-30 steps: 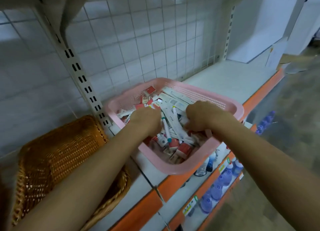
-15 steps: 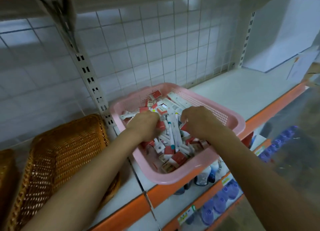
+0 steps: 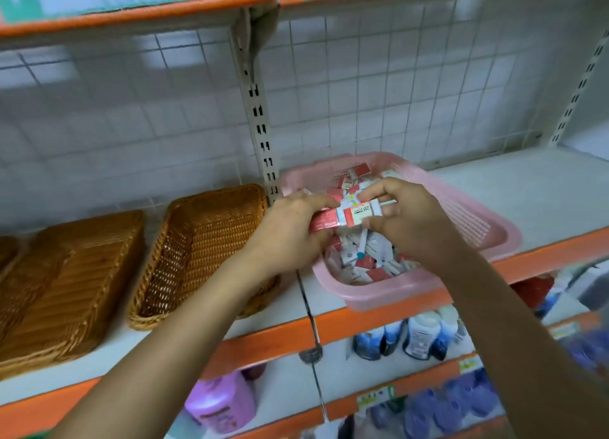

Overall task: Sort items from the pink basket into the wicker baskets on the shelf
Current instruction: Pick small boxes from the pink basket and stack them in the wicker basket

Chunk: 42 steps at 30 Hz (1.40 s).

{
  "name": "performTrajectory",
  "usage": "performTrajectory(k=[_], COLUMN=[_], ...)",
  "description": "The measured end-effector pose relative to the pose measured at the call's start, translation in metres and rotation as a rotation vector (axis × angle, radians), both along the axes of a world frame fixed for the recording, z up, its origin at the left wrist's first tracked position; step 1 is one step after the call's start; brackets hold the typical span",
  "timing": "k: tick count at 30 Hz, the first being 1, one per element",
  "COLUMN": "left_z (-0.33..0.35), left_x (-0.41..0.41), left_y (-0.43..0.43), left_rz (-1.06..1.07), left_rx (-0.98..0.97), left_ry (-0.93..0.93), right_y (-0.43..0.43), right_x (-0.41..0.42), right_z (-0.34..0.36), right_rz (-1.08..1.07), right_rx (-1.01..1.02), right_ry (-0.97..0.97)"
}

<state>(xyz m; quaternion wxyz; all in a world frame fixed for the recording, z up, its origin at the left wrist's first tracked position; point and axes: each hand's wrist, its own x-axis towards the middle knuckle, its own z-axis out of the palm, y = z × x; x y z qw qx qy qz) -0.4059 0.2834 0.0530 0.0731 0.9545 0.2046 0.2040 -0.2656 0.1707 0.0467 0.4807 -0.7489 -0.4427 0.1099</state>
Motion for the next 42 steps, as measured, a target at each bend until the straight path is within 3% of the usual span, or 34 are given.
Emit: performTrajectory(k=[10,20,22,25,29,34,42], left_z=[-0.007,-0.01,-0.009,-0.007,-0.01,-0.02,-0.024], left_x=[-0.081,-0.203,-0.235,-0.282,-0.332,-0.38,-0.441], left_y=[-0.012,0.001,0.007,0.016,0.024,0.04,0.076], left_rz=[0.063,0.264,0.33,0.439,0.487,0.464,0.437], left_rx=[-0.009,0.027,0.076,0.153,0.253,0.288,0.274], left_ry=[-0.151,-0.142,-0.145,-0.156,-0.117,-0.039,0.02], right_y=[0.008,0.044,0.056,0.071,0.09,0.116,0.174], right_x=[-0.071,-0.193,-0.227,-0.278,-0.337,-0.395,-0.447], right_z=[0.006,0.009,0.004,0.0,0.002,0.007,0.003], right_rz=[0.253,0.357,0.344,0.365,0.412,0.403,0.565], right_rx=[0.045,0.054,0.107,0.165,0.106,0.063,-0.081], right_ry=[0.202,0.356,0.577,1.125,1.307,1.285,0.808])
